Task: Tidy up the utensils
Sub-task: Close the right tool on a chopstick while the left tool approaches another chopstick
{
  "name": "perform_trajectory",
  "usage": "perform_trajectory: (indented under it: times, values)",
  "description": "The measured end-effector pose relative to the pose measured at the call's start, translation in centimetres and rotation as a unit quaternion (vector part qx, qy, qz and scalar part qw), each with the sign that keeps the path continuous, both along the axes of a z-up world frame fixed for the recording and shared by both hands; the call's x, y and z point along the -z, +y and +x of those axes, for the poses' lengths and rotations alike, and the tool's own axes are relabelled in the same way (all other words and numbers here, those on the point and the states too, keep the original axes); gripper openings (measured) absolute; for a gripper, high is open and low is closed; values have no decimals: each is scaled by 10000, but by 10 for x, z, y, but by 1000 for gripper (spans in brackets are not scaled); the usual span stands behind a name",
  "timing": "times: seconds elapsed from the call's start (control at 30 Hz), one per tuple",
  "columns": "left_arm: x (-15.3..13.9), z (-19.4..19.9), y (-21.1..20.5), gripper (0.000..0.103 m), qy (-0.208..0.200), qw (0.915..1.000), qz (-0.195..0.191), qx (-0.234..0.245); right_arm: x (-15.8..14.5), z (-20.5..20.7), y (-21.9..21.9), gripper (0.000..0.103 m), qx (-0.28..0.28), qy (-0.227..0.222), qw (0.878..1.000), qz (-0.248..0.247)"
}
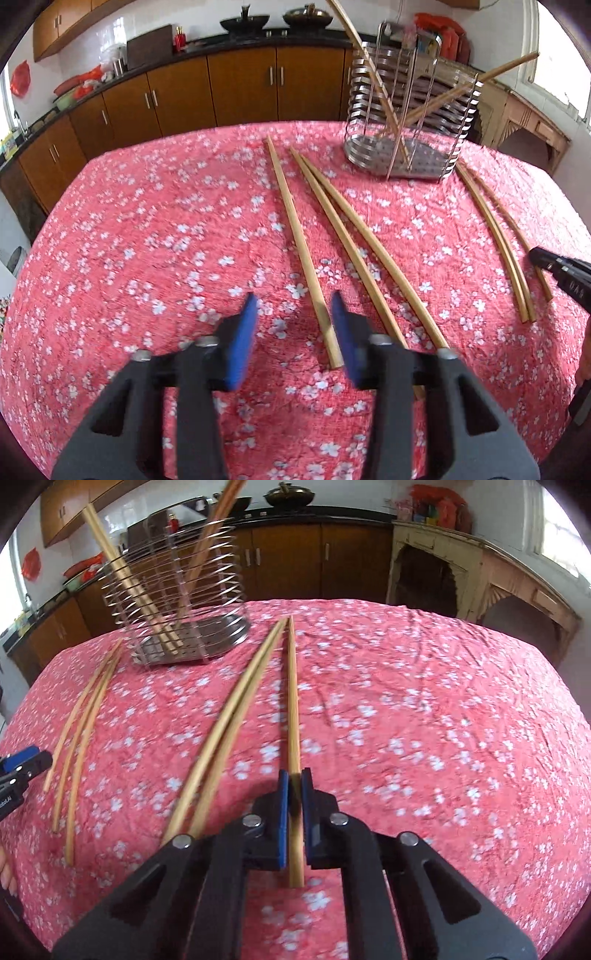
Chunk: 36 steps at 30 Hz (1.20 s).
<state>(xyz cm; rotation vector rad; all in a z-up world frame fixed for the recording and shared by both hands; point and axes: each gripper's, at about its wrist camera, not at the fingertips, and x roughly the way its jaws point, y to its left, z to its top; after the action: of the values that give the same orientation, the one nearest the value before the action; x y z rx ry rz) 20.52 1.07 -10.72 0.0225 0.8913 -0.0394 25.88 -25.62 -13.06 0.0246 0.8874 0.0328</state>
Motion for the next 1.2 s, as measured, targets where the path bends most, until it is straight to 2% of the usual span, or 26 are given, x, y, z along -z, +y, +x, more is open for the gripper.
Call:
perform_trajectory:
  times: [0.07, 0.17, 0.3, 0.47, 0.57, 0.63, 0.7, 0.73, 0.93, 1.1, 1.2]
  values:
    - [5, 4, -2, 18, -27, 9997, 246, -71, 0, 3, -9, 8, 140, -14, 9999, -37]
    - [6, 15, 7, 9, 5, 9996, 238, -150, -1, 12, -27, 8, 370, -43, 9993, -59]
    - [6, 34, 32, 8, -34, 9985, 380, -384, 1, 25, -53, 8, 678, -60, 9977, 37]
    - [8, 55, 58, 8, -22, 9990, 267, -355, 3, 38, -66, 8, 808, -96, 9967, 25]
    - [8, 51, 65, 9, -43, 9992, 180, -366, 3, 33, -66, 10, 776, -93, 9969, 25]
    - [8, 45, 68, 15, -41, 9994, 81, -324, 3, 23, -64, 15, 696, -86, 9975, 36]
    - [9, 38, 69, 34, -37, 9996, 75, -280, 3, 12, -60, 20, 658, -59, 9978, 0]
    - [9, 34, 69, 36, -30, 9997, 65, -253, 3, 8, -59, 20, 642, -52, 9979, -25]
    - [11, 30, 63, 40, -3, 9997, 184, -186, 3, -4, -55, 22, 587, -85, 9981, -168]
    - [9, 31, 66, 53, 22, 9997, 82, -238, 2, -4, -55, 22, 591, -77, 9982, -111]
    - [10, 30, 63, 58, 40, 9996, 175, -200, 2, -5, -55, 22, 592, -73, 9981, -116]
